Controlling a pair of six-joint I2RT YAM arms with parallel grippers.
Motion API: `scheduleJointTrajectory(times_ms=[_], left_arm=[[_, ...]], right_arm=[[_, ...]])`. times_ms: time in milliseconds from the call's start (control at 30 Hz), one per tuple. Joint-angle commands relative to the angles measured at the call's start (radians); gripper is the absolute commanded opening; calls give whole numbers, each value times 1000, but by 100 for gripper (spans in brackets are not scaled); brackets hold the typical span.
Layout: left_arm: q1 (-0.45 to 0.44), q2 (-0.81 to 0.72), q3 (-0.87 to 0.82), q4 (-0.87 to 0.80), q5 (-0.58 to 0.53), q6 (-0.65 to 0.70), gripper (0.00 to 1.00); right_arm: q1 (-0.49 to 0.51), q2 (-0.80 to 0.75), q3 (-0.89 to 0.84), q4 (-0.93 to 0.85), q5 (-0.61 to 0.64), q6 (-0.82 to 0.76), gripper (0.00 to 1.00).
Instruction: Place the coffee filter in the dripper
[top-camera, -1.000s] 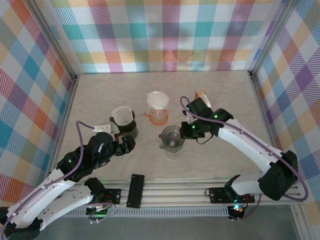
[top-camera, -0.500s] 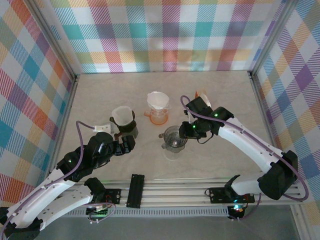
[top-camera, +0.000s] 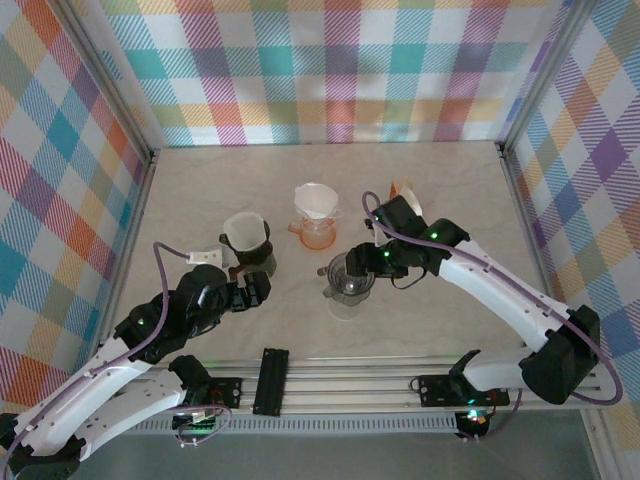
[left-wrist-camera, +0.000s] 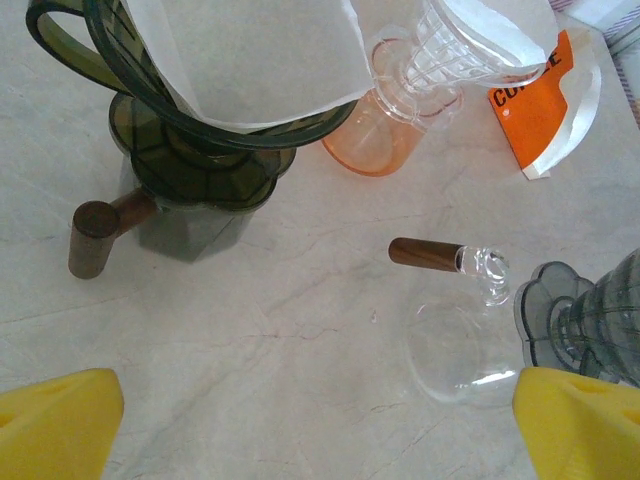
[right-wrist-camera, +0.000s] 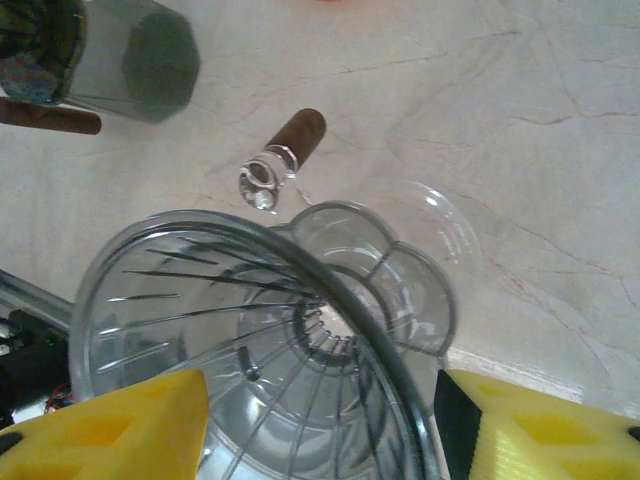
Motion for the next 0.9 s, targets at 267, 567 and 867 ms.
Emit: scheduleJointTrajectory(times_ms=[267,567,867], left_arm=[[11,-5,-12,7,-12,17,100],[11,-6,-14,9,-16,14,100],[10,-5,15,14,-28,12,100]], right_arm=[[31,10,-8,57,-27,28,64],[31,-30,-8,-8,125,25,70],[27,-86,29,21,342,2,77]])
